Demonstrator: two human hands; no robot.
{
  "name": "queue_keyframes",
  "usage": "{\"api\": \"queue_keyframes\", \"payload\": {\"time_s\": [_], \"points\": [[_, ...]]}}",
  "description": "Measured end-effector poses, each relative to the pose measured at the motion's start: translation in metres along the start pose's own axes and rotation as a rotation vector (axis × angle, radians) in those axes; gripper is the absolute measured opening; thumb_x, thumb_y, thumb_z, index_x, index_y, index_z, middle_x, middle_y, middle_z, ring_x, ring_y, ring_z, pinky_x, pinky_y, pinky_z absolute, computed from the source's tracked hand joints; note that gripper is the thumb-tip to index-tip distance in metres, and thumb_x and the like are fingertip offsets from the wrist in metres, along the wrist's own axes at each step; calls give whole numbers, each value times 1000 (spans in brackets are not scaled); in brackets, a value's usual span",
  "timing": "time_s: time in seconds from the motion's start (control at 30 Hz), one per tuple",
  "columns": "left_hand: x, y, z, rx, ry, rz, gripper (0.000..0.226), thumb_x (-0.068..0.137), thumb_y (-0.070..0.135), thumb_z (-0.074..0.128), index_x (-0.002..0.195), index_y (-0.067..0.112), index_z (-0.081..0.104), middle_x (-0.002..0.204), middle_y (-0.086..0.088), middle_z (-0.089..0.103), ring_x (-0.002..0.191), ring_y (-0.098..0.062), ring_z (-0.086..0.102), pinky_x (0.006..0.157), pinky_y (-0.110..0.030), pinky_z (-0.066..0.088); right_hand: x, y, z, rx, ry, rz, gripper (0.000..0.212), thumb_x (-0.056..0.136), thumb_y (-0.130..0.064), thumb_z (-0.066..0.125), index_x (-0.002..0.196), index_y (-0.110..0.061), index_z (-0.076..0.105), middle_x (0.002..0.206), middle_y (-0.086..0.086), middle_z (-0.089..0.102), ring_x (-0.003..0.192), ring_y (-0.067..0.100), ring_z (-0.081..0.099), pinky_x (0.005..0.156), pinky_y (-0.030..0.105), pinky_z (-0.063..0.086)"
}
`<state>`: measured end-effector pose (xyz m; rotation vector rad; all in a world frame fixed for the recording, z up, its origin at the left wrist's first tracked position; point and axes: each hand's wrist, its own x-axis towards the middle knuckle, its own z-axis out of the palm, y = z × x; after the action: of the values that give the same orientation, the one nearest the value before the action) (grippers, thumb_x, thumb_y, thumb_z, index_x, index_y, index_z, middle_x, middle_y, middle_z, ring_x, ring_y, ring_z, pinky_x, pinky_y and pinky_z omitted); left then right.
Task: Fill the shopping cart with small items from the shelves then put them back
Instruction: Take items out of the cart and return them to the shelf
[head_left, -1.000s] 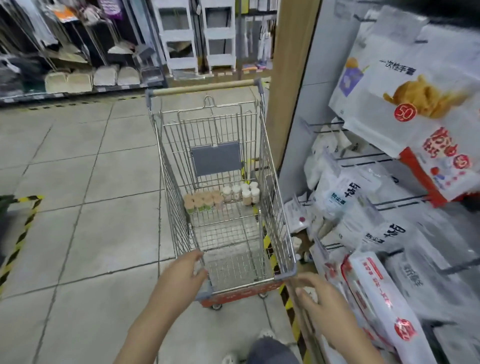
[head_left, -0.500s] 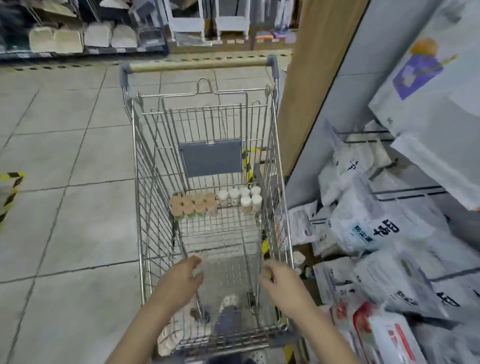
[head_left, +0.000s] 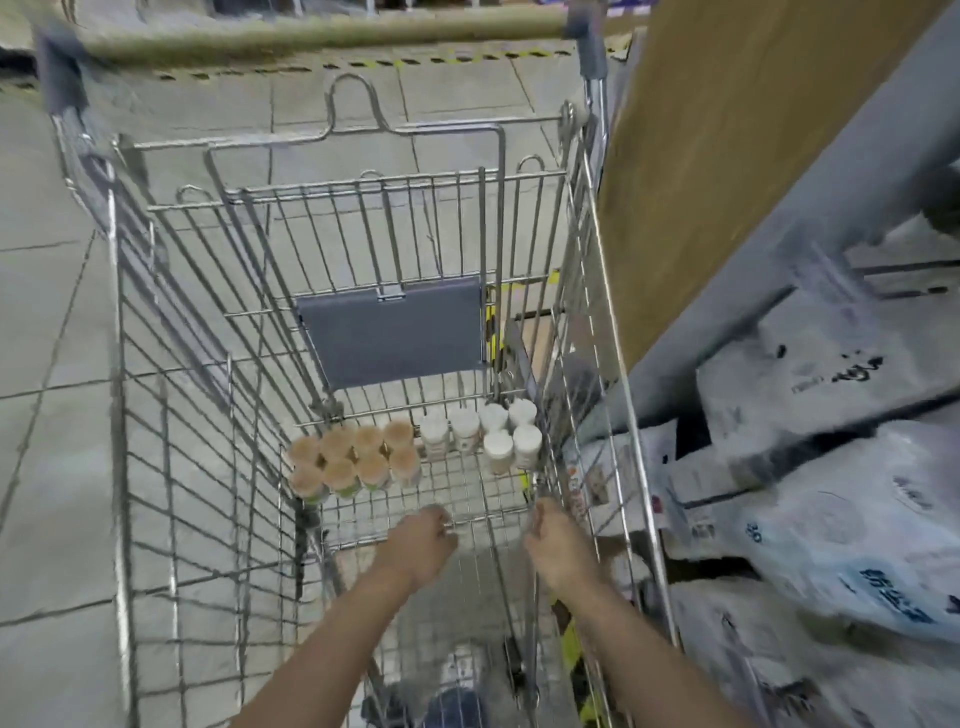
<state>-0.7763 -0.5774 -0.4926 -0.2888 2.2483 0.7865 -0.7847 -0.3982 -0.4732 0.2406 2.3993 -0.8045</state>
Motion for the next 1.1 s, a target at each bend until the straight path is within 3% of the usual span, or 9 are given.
{"api": "queue_keyframes", "payload": {"time_s": [0.07, 0.13, 0.27, 0.4, 0.63, 0.8, 1.0, 1.1], "points": [[29, 9, 2, -66, 24, -4, 40, 95, 26, 49, 132, 11, 46, 115, -5, 61, 95, -19, 57, 78, -25, 43, 28, 4, 9, 3, 46, 2, 28, 91, -21, 53, 119, -18, 49, 99, 5, 65, 87, 24, 63, 76, 36, 53], [55, 17, 4, -87, 62, 7, 45, 95, 28, 52, 136, 10, 43, 127, -8, 58, 111, -23, 56, 87, -26, 43, 53, 4, 14, 84, 99, 3, 38, 89, -20, 56, 125, -24, 46, 106, 3, 64, 91, 23, 63, 81, 41, 53], [99, 28, 9, -55, 130, 50, 53, 96, 30, 52, 143, 11, 35, 136, -7, 53, 120, -24, 53, 91, -28, 45, 97, 3, 21, 108, 216, 26, 48, 89, -9, 52, 135, -18, 42, 123, 7, 55, 105, 26, 59, 87, 39, 51], [130, 35, 17, -96, 213, 114, 52, 92, 32, 57, 139, 17, 39, 135, -3, 54, 121, -23, 52, 92, -30, 44, 126, 5, 35, 68, 279, -12, 56, 91, -8, 52, 144, -12, 34, 140, 11, 43, 123, 28, 48, 97, 34, 42], [155, 35, 27, -187, 220, 181, 49, 90, 34, 61, 134, 22, 43, 132, 0, 55, 119, -22, 52, 83, -26, 40, 143, 14, 46, 41, 284, -55, 63, 89, -3, 51, 146, -15, 27, 145, 7, 35, 124, 23, 46, 95, 32, 43], [164, 31, 31, -150, 298, 182, 48, 86, 36, 64, 129, 22, 46, 125, 0, 57, 111, -23, 55, 79, -34, 46, 148, 11, 49, -116, 295, 42, 64, 93, -4, 48, 149, -12, 19, 144, 7, 30, 119, 23, 50, 90, 28, 43], [158, 14, 34, -163, 404, 216, 51, 81, 28, 71, 129, 26, 52, 122, 2, 59, 107, -20, 58, 80, -32, 49, 155, 10, 57, -260, 319, 51, 61, 91, -2, 51, 144, -17, 28, 134, 8, 35, 115, 24, 51, 89, 28, 45], [152, 0, 31, -188, 462, 228, 54, 79, 34, 74, 128, 24, 53, 124, 4, 60, 108, -16, 57, 85, -30, 48, 160, 13, 55, -270, 335, 36, 57, 92, -12, 56, 142, -19, 30, 133, 4, 45, 119, 21, 50, 88, 28, 45]]}}
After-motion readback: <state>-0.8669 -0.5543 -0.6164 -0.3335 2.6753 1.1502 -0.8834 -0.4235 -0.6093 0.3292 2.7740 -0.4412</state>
